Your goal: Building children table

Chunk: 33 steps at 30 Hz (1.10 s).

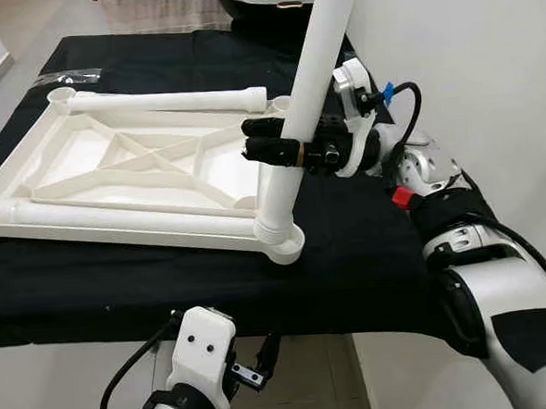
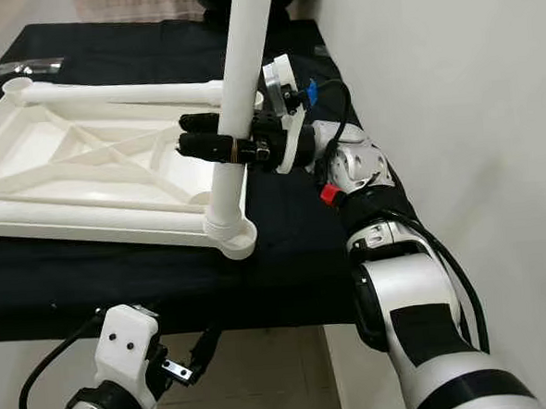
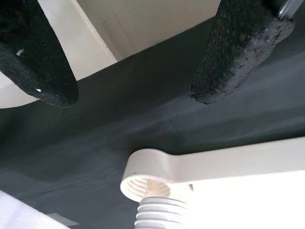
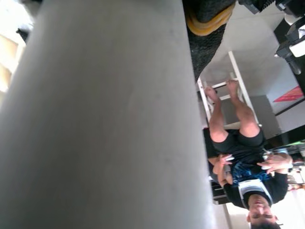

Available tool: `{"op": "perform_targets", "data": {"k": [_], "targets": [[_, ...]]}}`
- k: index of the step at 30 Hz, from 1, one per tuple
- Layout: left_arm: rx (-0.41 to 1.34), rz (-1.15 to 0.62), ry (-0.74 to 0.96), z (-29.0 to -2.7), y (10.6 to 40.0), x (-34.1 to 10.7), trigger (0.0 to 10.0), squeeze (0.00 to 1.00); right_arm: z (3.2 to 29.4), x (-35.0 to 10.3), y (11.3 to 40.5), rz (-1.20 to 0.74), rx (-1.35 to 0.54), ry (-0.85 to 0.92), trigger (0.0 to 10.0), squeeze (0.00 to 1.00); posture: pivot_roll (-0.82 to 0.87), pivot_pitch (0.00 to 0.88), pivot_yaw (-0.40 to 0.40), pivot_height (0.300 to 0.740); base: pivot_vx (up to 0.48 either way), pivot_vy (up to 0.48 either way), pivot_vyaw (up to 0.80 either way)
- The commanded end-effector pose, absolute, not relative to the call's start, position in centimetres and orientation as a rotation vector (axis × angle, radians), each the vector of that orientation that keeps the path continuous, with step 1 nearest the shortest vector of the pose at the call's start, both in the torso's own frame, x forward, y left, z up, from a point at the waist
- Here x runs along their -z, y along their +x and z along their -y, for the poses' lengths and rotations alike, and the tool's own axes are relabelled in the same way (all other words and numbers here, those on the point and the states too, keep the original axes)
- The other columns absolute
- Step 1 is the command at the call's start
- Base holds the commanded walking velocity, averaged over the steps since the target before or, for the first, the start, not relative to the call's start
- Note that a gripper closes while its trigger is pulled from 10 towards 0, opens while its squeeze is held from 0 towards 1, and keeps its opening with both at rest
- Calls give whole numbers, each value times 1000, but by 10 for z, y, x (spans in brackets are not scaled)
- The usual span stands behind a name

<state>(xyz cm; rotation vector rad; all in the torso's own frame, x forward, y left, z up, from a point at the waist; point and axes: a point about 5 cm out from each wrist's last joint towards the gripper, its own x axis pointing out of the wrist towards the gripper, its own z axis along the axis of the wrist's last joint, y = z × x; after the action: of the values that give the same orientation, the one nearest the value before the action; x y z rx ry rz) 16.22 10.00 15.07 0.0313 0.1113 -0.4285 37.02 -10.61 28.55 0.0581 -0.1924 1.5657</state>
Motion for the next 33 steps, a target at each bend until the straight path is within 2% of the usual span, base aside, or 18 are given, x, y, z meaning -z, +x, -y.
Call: {"op": "perform_targets", "data": {"k": [1, 5, 22, 33], "targets": [[432, -126, 37, -100, 158, -151, 10000, 0, 103, -287, 368, 187, -1623, -11, 10000, 0, 163, 183, -104, 740, 0, 0, 0], [447, -136, 51, -101, 154, -151, 10000, 0, 103, -275, 368, 151, -1641, -109, 10000, 0, 168, 193, -98, 740, 0, 0, 0], [445, -146, 68, -105, 152, -153, 10000, 0, 117, -271, 370, 101, -1630, -228, 10000, 0, 172, 213, -87, 740, 0, 0, 0], [447, -144, 81, -106, 156, -153, 10000, 0, 119, -266, 368, 67, -1643, -224, 10000, 0, 163, 235, -73, 740, 0, 0, 0]]}}
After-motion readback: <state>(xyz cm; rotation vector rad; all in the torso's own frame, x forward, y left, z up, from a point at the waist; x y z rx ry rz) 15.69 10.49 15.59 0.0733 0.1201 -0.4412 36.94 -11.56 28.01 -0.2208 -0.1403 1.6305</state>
